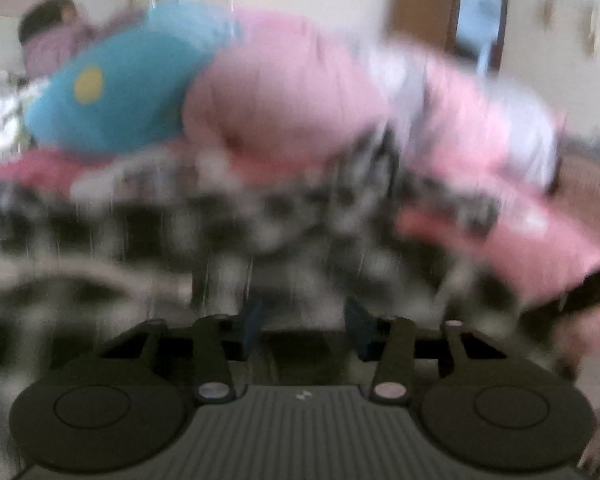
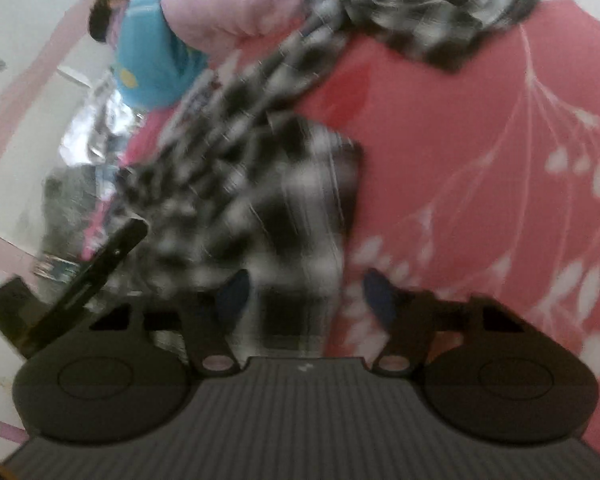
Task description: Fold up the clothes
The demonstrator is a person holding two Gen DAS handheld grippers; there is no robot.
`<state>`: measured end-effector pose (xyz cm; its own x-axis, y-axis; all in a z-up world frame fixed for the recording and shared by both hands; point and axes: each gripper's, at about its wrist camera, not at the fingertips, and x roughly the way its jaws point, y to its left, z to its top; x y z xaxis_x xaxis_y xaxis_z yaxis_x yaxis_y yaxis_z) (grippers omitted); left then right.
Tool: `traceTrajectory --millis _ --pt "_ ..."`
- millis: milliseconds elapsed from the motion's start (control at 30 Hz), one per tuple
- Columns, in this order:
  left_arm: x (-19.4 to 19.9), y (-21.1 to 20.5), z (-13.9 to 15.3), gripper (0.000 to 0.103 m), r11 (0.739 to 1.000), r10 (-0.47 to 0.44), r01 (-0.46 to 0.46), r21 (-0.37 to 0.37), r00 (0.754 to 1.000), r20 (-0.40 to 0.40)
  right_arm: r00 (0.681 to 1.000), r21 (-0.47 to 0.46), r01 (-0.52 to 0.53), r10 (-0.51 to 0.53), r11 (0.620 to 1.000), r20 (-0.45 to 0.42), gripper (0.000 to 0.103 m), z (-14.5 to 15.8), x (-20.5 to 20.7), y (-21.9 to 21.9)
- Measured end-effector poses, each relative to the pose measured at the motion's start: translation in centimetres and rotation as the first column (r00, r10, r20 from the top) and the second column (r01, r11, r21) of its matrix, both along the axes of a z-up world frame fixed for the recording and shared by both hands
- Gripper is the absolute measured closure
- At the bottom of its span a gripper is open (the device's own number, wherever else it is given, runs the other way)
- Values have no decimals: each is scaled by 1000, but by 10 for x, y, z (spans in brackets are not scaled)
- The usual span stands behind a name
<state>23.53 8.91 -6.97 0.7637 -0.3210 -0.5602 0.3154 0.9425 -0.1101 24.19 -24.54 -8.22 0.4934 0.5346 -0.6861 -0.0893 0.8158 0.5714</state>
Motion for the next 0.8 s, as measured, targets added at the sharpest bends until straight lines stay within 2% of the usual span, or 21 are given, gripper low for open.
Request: traceTrajectory --millis 33,67,100,167,233,267,333,367,433,500,567,600,700,733,767,800 --pt "1 0 -4 65 1000 5 -5 10 1000 -22 1000 -29 1 0 1000 19 60 1 -1 4" --pt "1 0 -6 70 1000 7 -6 17 999 -36 1000 -46 3 -2 999 30 83 2 -1 7" --pt "-1 3 -3 78 1000 -2 2 11 999 -33 1000 -30 7 -6 1000 24 99 3 2 7" --pt "-5 13 4 81 999 -14 14 -30 999 -29 1000 26 1 -2 1000 23 99 11 8 10" --pt "-13 25 15 81 994 -49 48 -97 999 -8 998 22 -25 24 999 66 100 27 13 20" --pt "-17 32 20 75 990 -63 63 -125 998 8 996 26 -41 39 999 85 100 36 16 26" --pt "-27 45 30 72 986 -64 72 -148 996 62 989 50 -90 83 995 124 100 52 30 45" --pt "-29 51 33 70 988 -34 45 -147 996 76 983 52 -121 113 991 147 100 61 37 59" --pt "-26 66 32 70 987 43 -34 -154 997 56 965 53 -194 180 980 192 100 77 53 92" --pt "-19 85 28 72 976 131 -128 -174 991 4 942 48 -265 248 963 228 101 89 68 127" --pt "-13 106 22 72 954 226 -231 -191 973 -48 915 32 -333 315 943 251 101 94 82 164" --pt "-14 117 23 73 938 272 -276 -209 961 -48 903 25 -362 344 932 256 101 95 89 182" --pt "-18 150 24 73 875 406 -405 -264 912 -54 886 38 -425 407 904 223 100 75 110 232" --pt "-20 160 25 73 852 439 -435 -291 897 -53 882 37 -441 426 897 205 98 65 116 246" --pt "-24 168 29 73 838 444 -429 -339 895 -36 880 24 -449 438 893 182 97 56 121 256" --pt "-29 172 33 72 833 434 -407 -374 901 -13 883 10 -450 443 893 155 96 46 125 263"
